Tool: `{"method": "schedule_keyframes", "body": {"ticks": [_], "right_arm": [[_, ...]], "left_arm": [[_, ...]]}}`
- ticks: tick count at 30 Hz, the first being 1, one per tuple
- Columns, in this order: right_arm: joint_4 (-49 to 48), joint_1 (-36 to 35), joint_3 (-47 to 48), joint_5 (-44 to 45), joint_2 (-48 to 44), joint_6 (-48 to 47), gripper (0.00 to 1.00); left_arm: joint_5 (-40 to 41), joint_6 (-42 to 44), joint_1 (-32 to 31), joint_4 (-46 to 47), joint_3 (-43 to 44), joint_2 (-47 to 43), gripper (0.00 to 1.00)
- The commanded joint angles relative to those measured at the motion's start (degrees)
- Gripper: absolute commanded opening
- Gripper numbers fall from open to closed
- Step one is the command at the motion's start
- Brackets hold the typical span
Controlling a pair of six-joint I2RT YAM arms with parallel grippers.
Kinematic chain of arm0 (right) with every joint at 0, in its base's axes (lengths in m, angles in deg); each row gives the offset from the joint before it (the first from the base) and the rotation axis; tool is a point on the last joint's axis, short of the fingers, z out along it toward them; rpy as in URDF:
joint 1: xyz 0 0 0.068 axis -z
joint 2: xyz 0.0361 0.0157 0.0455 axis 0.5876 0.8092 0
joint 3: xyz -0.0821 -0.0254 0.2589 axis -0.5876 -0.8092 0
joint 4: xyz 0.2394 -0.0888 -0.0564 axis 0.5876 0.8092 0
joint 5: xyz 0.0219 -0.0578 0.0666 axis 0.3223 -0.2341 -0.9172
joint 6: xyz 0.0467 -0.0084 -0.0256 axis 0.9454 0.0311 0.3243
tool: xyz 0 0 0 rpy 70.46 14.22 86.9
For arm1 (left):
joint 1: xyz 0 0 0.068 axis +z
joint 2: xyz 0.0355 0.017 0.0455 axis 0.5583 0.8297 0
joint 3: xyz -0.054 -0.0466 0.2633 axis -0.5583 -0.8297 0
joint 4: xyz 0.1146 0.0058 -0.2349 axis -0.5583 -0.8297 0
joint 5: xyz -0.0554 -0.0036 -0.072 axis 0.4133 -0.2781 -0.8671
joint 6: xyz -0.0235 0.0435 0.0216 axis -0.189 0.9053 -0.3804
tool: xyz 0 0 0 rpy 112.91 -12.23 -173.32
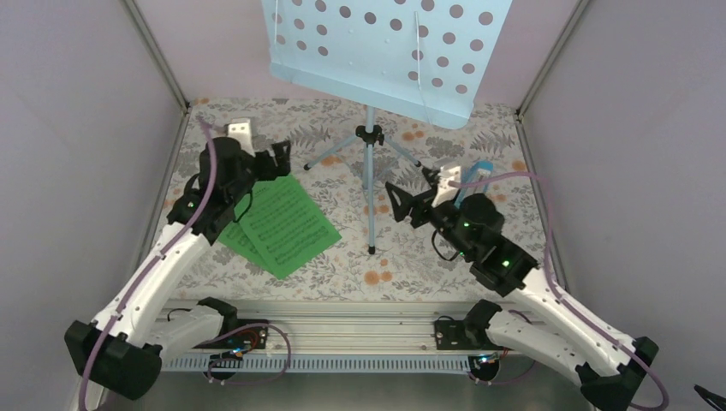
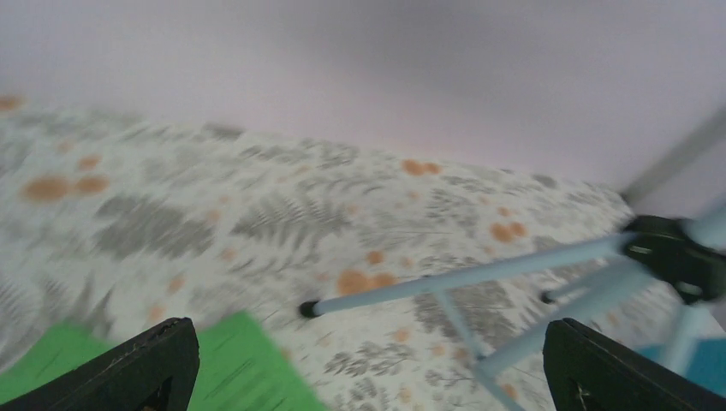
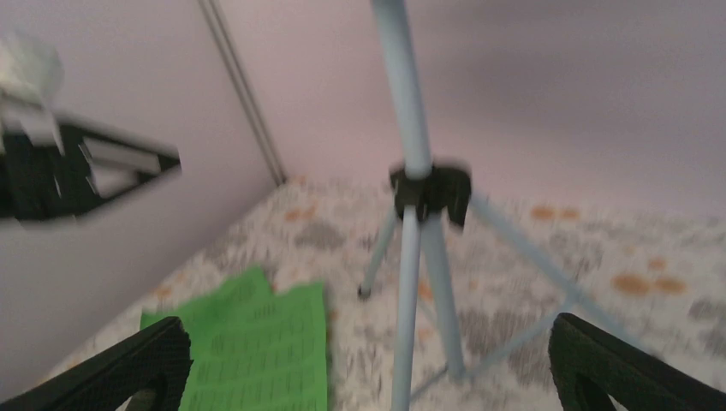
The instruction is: Pack up the instrument practice props
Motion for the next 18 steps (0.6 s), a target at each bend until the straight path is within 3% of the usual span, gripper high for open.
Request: {"method": "schedule_keyframes", "body": {"ticks": [1, 10, 18], "right_arm": [[-0.8, 2.5, -5.6, -6.0, 1.4, 8.0, 0.97], [-10.4, 18.3, -7.0, -31.5, 9.9, 25.6, 0.94], [-23.6, 23.1, -4.8, -40.8, 20.5, 46.4, 0.92]], "left_arm": [[0.9, 13.1, -5.2, -0.3, 6.2, 1.9, 1.0], [10.9, 18.4, -5.2, -0.2, 7.7, -0.8, 1.0], [15.0, 22.9, -5.0, 3.1, 6.6, -1.5, 1.0]]}}
